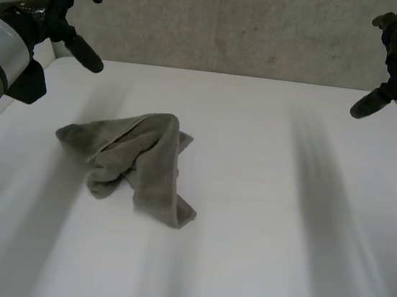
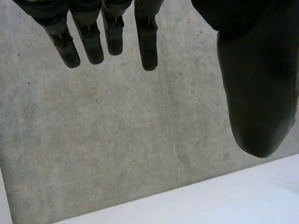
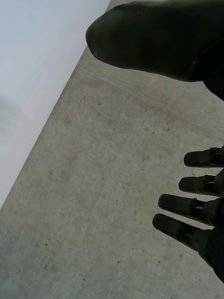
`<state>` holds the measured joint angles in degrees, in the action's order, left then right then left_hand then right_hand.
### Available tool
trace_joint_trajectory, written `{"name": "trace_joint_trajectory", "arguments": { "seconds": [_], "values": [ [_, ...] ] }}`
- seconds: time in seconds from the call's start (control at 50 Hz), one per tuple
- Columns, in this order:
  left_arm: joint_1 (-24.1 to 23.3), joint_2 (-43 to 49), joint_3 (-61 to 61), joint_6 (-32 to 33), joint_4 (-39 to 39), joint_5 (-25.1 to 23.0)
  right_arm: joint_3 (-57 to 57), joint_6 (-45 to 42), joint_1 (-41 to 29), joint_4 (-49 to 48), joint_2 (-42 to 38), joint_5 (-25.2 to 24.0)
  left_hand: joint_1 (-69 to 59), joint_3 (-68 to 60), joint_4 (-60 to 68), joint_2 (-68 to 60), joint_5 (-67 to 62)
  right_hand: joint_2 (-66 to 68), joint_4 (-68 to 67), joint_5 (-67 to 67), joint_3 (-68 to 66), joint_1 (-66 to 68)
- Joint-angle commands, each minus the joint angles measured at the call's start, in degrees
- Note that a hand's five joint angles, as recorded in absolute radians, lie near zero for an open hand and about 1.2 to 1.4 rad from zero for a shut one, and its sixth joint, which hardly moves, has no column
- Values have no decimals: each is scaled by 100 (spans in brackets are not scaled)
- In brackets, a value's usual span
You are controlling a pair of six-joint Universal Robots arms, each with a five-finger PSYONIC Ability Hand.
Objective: Fold the towel.
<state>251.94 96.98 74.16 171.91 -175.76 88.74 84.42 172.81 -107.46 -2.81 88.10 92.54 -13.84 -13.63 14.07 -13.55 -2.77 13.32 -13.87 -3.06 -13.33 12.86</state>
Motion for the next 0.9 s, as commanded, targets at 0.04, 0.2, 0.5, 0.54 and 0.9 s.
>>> {"name": "trace_joint_trajectory", "arguments": {
  "seconds": [0.04, 0.2, 0.5, 0.54, 0.9],
  "values": [
    [39, 75, -130, 18, 262, -6, -197, -20, 14, 403, -118, -34, 363, 341, -386, 333, 255, -332, 387, 306, 333, -286],
    [39, 110, -148, 18, 288, -5, -294, -2, 119, 527, -118, -25, 363, 341, -386, 333, 255, -332, 387, 306, 333, -286],
    [48, 110, -139, 9, 297, -5, -286, -2, 182, 536, -118, -25, 363, 341, -386, 333, 255, -332, 387, 306, 333, -286],
    [48, 110, -130, 9, 288, -5, -277, -2, 155, 536, -118, -25, 363, 341, -386, 333, 255, -332, 387, 306, 333, -286],
    [372, 1383, 11, 1413, 139, -892, -286, 411, -1111, 1423, -1832, -1994, 346, 325, -369, 316, 239, -332, 387, 306, 333, -286]
  ]
}}
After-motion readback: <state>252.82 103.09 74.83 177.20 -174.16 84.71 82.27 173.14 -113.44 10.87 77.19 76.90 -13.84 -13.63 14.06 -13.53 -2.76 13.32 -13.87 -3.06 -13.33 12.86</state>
